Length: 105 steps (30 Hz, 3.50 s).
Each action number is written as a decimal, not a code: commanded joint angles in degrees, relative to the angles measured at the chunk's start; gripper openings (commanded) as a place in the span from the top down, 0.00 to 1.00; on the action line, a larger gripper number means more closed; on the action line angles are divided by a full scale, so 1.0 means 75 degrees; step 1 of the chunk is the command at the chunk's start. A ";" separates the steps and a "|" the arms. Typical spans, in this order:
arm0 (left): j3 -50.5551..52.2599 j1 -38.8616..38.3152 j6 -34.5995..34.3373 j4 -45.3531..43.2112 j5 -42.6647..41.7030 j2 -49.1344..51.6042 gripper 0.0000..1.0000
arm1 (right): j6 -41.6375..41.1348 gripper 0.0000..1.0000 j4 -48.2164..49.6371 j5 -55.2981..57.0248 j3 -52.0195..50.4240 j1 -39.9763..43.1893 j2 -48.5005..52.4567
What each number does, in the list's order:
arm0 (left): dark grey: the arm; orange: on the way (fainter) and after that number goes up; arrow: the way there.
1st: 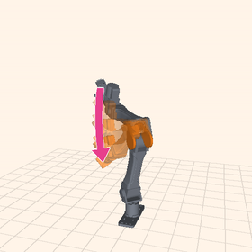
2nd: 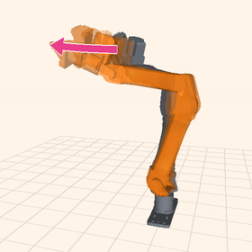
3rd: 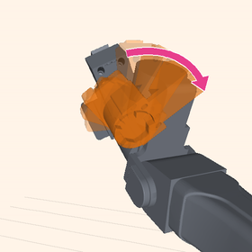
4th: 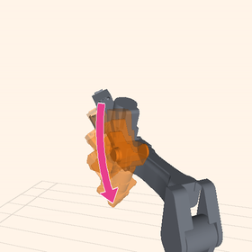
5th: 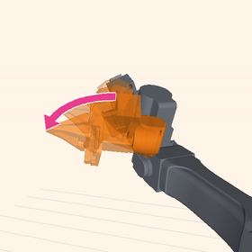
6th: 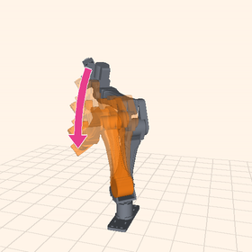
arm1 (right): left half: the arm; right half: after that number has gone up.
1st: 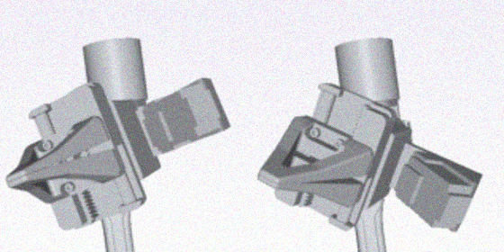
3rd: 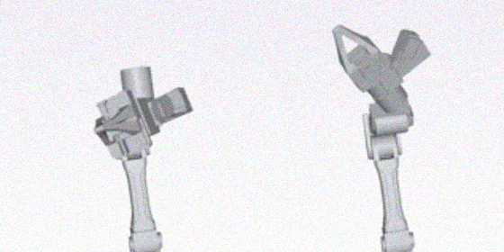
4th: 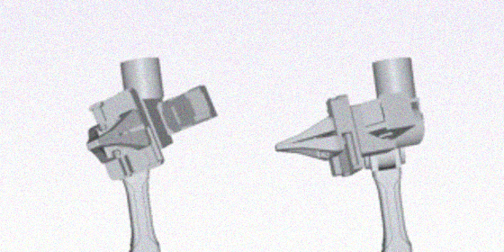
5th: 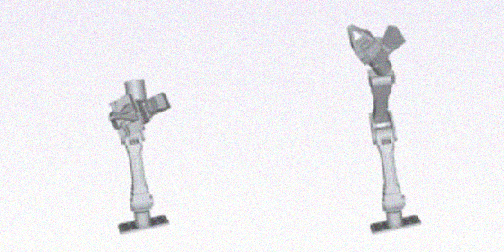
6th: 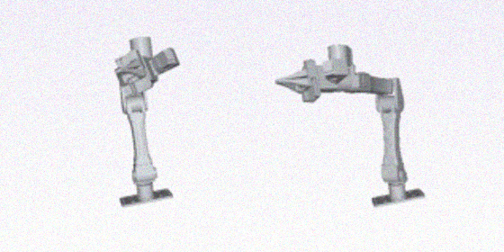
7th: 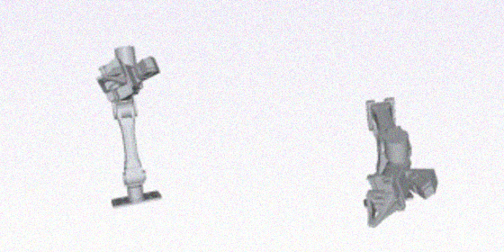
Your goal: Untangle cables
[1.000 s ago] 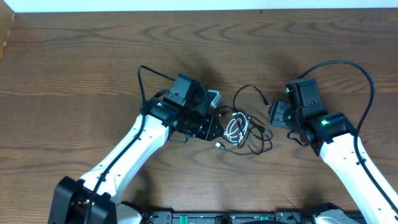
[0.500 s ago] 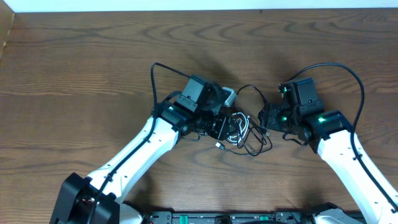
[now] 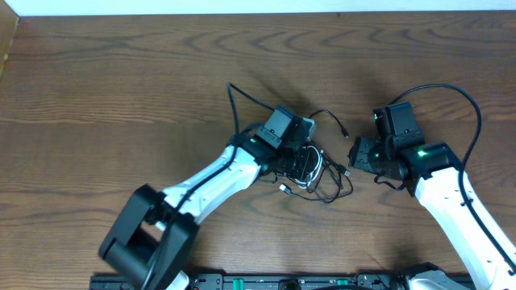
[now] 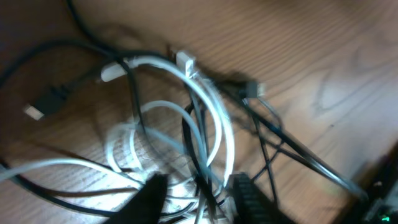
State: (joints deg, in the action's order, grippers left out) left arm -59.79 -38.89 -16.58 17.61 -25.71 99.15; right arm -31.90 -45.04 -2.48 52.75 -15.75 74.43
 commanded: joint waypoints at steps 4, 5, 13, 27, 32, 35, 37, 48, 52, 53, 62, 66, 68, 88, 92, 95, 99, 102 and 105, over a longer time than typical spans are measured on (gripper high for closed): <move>-0.0064 0.0044 -0.0035 0.0102 0.0090 -0.0012 0.92 | 0.0006 0.43 0.0012 0.0044 0.0050 0.0058 0.0015; -0.0090 0.0102 -0.0038 0.0125 0.0052 -0.0178 0.93 | 0.0096 0.42 0.0035 -0.0012 0.0050 0.0058 0.0015; -0.0195 0.0810 -0.0184 0.0204 -0.0871 -0.2547 0.92 | 0.1647 0.41 0.1134 -0.2559 0.0050 0.0058 0.0015; -0.0195 0.0804 -0.0478 0.0254 -0.1585 -0.3861 0.92 | 0.1638 0.41 0.2352 -0.4940 0.0050 0.0026 0.0015; -0.0195 0.0807 -0.1017 -0.1122 -0.2973 -0.3861 0.92 | 0.1641 0.43 0.2407 -0.4864 0.0050 -0.0015 0.0015; -0.0195 0.0807 -0.1411 -0.1833 -0.3497 -0.3864 0.92 | 0.1635 0.61 0.2302 -0.4208 0.0047 -0.0015 0.0044; -0.0195 0.0807 -0.1437 -0.2046 -0.3698 -0.3873 0.92 | 0.1629 0.76 0.2130 -0.3550 0.0047 -0.0015 0.0082; -0.0195 0.1856 0.0058 0.0408 -0.2314 -0.4226 0.93 | -0.0137 0.83 -0.0460 0.2404 0.0041 0.0073 0.0868; -0.0195 0.2818 0.0204 0.1040 -0.2226 -0.4736 0.92 | -0.0256 0.82 -0.0449 0.2279 0.0041 0.0280 0.1064; -0.0195 0.3031 0.0201 0.1090 -0.2273 -0.4867 0.93 | -0.0248 0.80 -0.0323 0.2005 0.0041 0.0323 0.1064; -0.0195 0.3238 -0.0350 -0.0082 -0.3777 -0.5292 0.92 | 0.2984 0.41 0.2553 -0.6738 0.0041 0.0114 0.1064; -0.0195 0.2894 -0.0699 -0.0921 -0.3777 -0.5292 0.92 | 0.2978 0.29 0.3363 -0.7545 0.0041 -0.0423 0.1064; -0.0195 0.2690 -0.0720 -0.1221 -0.3768 -0.5292 0.92 | 0.2978 0.28 0.3480 -0.7504 0.0041 -0.0574 0.1064; -0.0195 0.1547 -0.1416 -0.1941 -0.3474 -0.5321 0.92 | -0.0169 0.67 0.0909 0.1081 0.0041 -0.0950 0.1128; -0.0195 0.1600 -0.0778 -0.0874 -0.3060 -0.5330 0.92 | -0.0962 0.71 -0.0198 0.2903 0.0035 -0.0688 0.1128; -0.0195 0.1798 -0.0577 -0.0233 -0.2652 -0.5336 0.92 | -0.0755 0.64 -0.0169 0.2419 0.0035 -0.0484 0.1128; -0.0195 0.1848 -0.0533 -0.0227 -0.2649 -0.5336 0.92 | 0.1871 0.46 0.0994 -0.1274 0.0035 -0.0455 0.1128; -0.0195 0.1848 -0.0536 -0.0242 -0.2652 -0.5336 0.92 | 0.4156 0.40 0.1647 -0.4707 0.0035 -0.0624 0.1128; -0.0195 0.1848 -0.0539 -0.0242 -0.2687 -0.5336 0.92 | 0.4753 0.32 0.2165 -0.5453 0.0035 -0.0912 0.1128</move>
State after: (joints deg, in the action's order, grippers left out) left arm -59.94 -25.21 -22.00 16.14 -46.00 59.79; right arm -8.32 -31.09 -26.81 52.73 -20.75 82.76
